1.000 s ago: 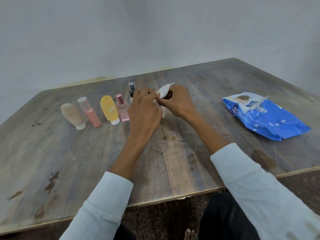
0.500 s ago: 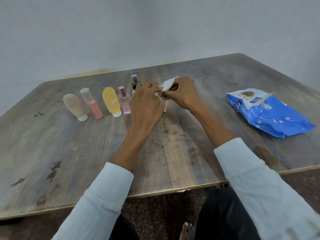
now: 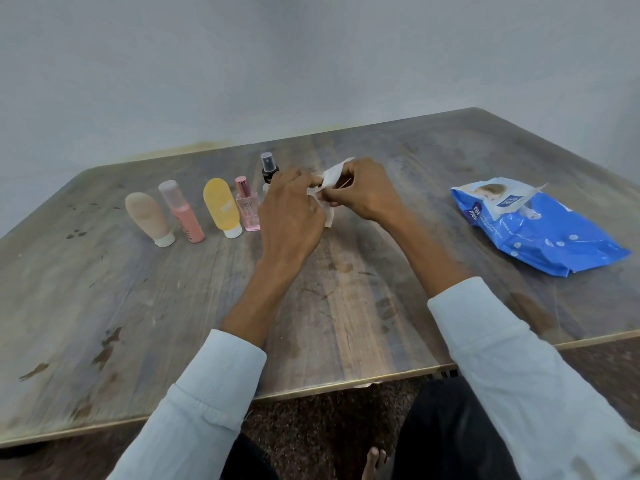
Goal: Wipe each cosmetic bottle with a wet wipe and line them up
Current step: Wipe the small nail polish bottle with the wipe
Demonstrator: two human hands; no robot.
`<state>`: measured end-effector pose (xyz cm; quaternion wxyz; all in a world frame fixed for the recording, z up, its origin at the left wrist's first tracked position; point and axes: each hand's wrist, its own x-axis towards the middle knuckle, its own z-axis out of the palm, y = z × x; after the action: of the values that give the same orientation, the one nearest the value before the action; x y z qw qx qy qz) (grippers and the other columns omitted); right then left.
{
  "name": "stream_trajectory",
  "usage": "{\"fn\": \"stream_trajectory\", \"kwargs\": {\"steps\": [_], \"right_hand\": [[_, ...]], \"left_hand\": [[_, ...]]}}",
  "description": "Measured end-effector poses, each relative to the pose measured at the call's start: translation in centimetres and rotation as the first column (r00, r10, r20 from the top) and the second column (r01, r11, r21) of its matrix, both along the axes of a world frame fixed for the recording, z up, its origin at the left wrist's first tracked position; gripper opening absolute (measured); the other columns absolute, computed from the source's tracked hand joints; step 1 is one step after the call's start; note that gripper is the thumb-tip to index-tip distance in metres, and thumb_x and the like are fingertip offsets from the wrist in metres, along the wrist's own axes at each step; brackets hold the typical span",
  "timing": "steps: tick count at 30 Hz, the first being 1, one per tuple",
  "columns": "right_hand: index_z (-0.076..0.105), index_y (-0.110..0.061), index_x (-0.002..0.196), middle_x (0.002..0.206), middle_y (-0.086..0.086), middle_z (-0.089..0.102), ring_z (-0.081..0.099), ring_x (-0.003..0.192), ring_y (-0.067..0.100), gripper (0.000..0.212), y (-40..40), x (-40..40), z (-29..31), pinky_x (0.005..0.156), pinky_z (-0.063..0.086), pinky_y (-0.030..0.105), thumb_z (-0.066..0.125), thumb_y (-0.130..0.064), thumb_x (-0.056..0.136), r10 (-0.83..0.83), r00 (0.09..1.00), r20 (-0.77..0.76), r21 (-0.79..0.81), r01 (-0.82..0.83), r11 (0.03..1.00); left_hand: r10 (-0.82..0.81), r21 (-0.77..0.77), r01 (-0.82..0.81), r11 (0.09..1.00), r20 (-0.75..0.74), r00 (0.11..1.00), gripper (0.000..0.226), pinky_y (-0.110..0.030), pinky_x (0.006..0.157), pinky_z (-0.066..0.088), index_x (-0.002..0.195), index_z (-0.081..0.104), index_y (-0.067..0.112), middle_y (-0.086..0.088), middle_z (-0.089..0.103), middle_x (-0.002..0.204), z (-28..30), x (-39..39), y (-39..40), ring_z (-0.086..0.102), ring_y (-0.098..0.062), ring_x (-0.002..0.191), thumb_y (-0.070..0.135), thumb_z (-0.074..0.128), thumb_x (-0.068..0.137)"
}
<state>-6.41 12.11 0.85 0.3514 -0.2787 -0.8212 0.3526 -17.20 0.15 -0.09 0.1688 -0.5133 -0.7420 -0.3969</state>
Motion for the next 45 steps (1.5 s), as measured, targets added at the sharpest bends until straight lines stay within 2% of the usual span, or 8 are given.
{"fn": "stream_trajectory", "kwargs": {"steps": [7,13,17,21,27,33,40,45], "right_hand": [[0.081,-0.004,0.092,0.090,0.005,0.078,0.075,0.079,0.017,0.012,-0.4,-0.3,-0.5,0.071,0.060,0.031,0.083,-0.008,0.081,-0.001,0.995,0.101,0.088,-0.008,0.996],[0.076,-0.007,0.089,0.081,-0.005,0.075,0.069,0.072,-0.001,0.008,-1.5,-1.3,-0.9,0.066,0.053,0.017,0.080,-0.012,0.085,-0.012,0.997,-0.077,0.133,0.022,0.991],[0.067,-0.026,0.071,0.074,-0.013,0.066,0.064,0.064,-0.005,0.027,-1.5,-1.1,-0.9,0.060,0.045,0.010,0.078,-0.012,0.092,0.011,0.999,0.052,0.100,-0.016,0.995],[0.077,-0.007,0.083,0.075,-0.012,0.069,0.066,0.067,-0.005,0.007,-1.3,-1.1,-0.4,0.062,0.048,0.011,0.081,-0.011,0.086,-0.010,0.999,-0.039,0.124,0.015,0.992],[0.079,-0.011,0.091,0.081,-0.008,0.073,0.070,0.070,-0.005,0.003,-1.2,-1.1,-0.4,0.069,0.054,0.011,0.081,-0.009,0.090,0.018,0.999,-0.029,0.022,-0.018,1.000],[0.081,-0.003,0.104,0.102,0.010,0.081,0.080,0.088,0.016,0.015,0.0,0.1,0.1,0.080,0.063,0.026,0.078,-0.016,0.097,0.068,0.973,-0.219,-0.269,-0.127,0.955],[0.078,-0.009,0.117,0.107,0.005,0.079,0.074,0.080,0.006,0.028,-0.6,-0.7,-0.2,0.069,0.059,0.018,0.079,-0.028,0.097,0.070,0.993,-0.093,-0.265,-0.093,0.960],[0.078,-0.006,0.115,0.107,0.009,0.082,0.078,0.082,0.013,0.023,-0.6,-0.9,-0.2,0.076,0.063,0.025,0.079,-0.019,0.096,0.079,0.977,-0.200,-0.481,-0.168,0.860]], "left_hand": [[-0.001,0.033,0.000,0.999,0.029,1.000,0.052,-0.026,0.071,0.038,0.113,0.080,0.017,0.003,0.072,0.116,0.2,0.1,-0.1,0.062,-0.020,0.109,0.011,0.041,0.078],[0.021,0.042,-0.022,0.999,0.024,1.000,0.044,-0.041,0.074,0.052,0.108,0.080,0.011,-0.004,0.072,0.112,0.7,0.6,-0.4,0.064,-0.024,0.108,0.007,0.045,0.083],[0.074,0.018,-0.073,0.997,-0.018,0.997,0.037,-0.035,0.069,0.041,0.109,0.080,0.010,-0.004,0.068,0.112,0.6,0.2,-0.4,0.063,-0.026,0.109,-0.002,0.051,0.088],[0.053,0.044,-0.052,0.998,-0.034,0.998,0.040,-0.036,0.066,0.045,0.104,0.080,0.010,-0.005,0.069,0.107,0.6,0.5,-0.3,0.065,-0.027,0.099,0.004,0.046,0.084],[0.063,0.009,-0.063,0.998,-0.025,0.998,0.035,-0.039,0.070,0.050,0.113,0.079,0.012,-0.002,0.069,0.112,0.6,0.5,-0.6,0.066,-0.025,0.100,0.007,0.054,0.089],[0.033,0.046,-0.035,0.998,0.063,0.997,0.034,-0.037,0.073,0.049,0.112,0.075,0.016,0.003,0.070,0.115,0.7,0.8,-1.0,0.065,-0.022,0.098,0.018,0.049,0.091],[0.053,0.052,-0.063,0.997,0.172,0.984,0.028,-0.030,0.077,0.046,0.115,0.075,0.016,0.000,0.075,0.115,0.9,0.9,-1.2,0.067,-0.017,0.105,0.007,0.057,0.095],[0.008,0.067,-0.023,0.997,0.223,0.975,0.038,-0.031,0.076,0.050,0.110,0.076,0.019,0.007,0.074,0.109,1.4,1.0,-1.4,0.065,-0.011,0.098,0.024,0.047,0.086]]}}
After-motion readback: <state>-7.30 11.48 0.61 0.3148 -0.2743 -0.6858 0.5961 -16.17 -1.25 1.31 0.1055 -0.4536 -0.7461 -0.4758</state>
